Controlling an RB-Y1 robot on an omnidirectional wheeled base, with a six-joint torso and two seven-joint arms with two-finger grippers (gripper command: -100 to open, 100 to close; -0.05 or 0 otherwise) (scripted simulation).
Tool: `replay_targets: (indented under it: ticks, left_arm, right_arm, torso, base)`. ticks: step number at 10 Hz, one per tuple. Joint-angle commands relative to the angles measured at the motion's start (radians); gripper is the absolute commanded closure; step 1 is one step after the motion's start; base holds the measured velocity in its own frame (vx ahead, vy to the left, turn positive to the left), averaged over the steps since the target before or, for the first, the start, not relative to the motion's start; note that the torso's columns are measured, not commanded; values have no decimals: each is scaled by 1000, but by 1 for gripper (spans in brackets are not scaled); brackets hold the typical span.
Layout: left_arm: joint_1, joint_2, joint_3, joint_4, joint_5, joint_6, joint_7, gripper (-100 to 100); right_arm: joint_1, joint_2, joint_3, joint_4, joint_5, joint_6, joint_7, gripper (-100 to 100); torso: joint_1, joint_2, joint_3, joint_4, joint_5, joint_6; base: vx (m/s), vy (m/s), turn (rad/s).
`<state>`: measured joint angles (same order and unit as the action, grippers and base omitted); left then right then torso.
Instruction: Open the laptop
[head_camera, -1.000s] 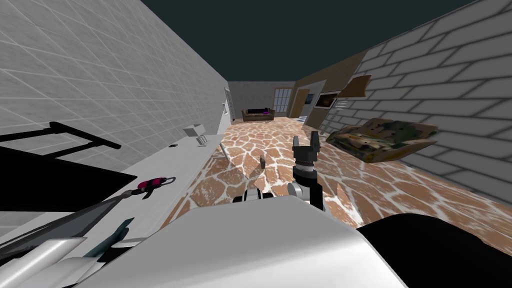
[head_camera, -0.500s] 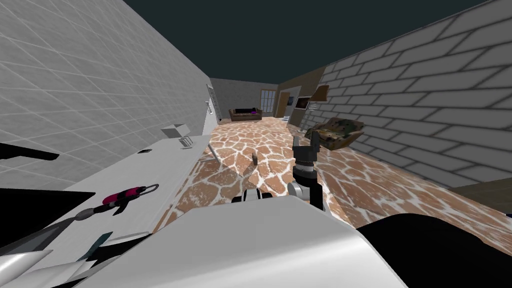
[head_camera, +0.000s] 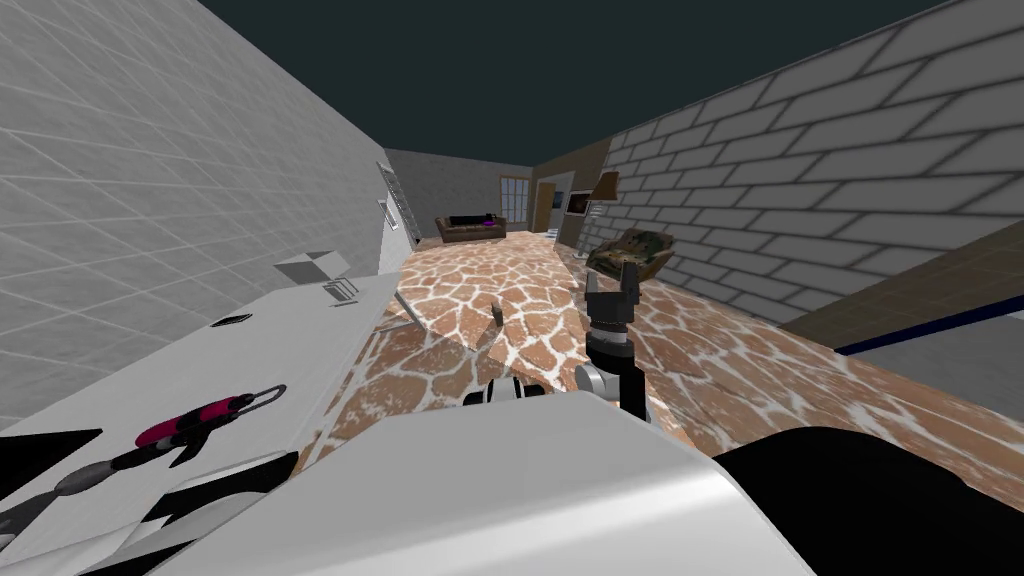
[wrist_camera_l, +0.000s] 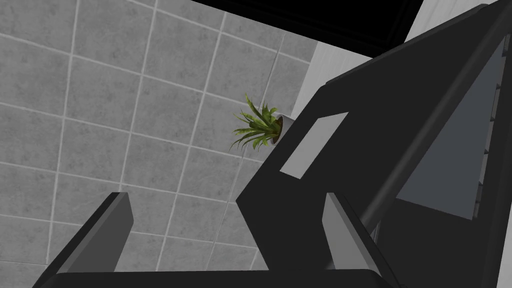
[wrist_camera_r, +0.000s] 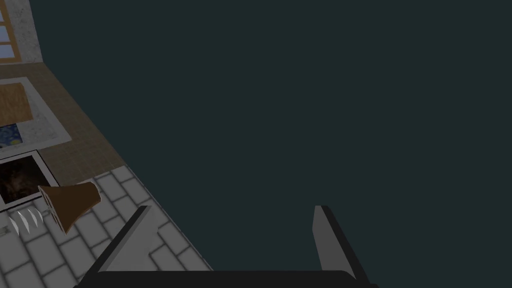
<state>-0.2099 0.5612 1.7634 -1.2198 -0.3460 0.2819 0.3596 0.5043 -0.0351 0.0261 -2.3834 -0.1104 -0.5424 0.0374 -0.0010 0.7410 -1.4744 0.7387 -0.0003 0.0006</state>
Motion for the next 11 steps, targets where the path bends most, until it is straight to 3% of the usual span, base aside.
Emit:
replay_targets:
  ticks: [1,2,3,6,7,8,9,10,11]
  left_arm:
    - [-13,14,73,-42,-66,27,9,-100]
    - [-13,14,86,-42,-69,27,9,-100]
    - [-33,29,120,-60,-106,40,14,-100]
    - [-52,45,194,-79,-174,53,19,-100]
    - [-71,60,235,-97,-218,66,24,-100]
    - [-71,60,248,-97,-227,66,24,-100]
    - [-66,57,237,-90,-214,60,24,-100]
    - [-67,57,239,-92,-216,61,24,0]
    - [-66,57,239,-92,-216,61,24,0]
  right_arm:
    - [0,0,0,0,0,0,0,0]
    - [0,0,0,0,0,0,0,0]
    - [0,0,0,0,0,0,0,0]
    - [0,0,0,0,0,0,0,0]
    - [0,0,0,0,0,0,0,0]
    - [0,0,0,0,0,0,0,0]
    - [0,0,0,0,0,0,0,0]
    - [1,0,0,0,0,0,0,0]
    - [1,0,0,0,0,0,0,0]
  torso:
    - [2,-3,-1,0,1,-2]
    - [2,-4,-2,-1,1,0]
    - [3,-5,-3,-1,1,-2]
    - [0,-2,-1,-1,0,1]
    - [2,-3,-1,-1,0,-2]
    - [1,-2,-1,-1,0,0]
    - [1,-3,-1,-1,0,-2]
    - [3,-6,-3,-2,1,-1]
    - [3,-7,-4,-2,1,-1]
  base:
    - [-116,-21,-370]
    - [-100,-7,-184]
    - [-123,-24,-329]
    - [-117,-29,-259]
    - [-130,-39,-344]
    - [-122,-37,-169]
    - [-48,-15,-1]
    - [-12,-4,2]
    - [-7,-2,1]
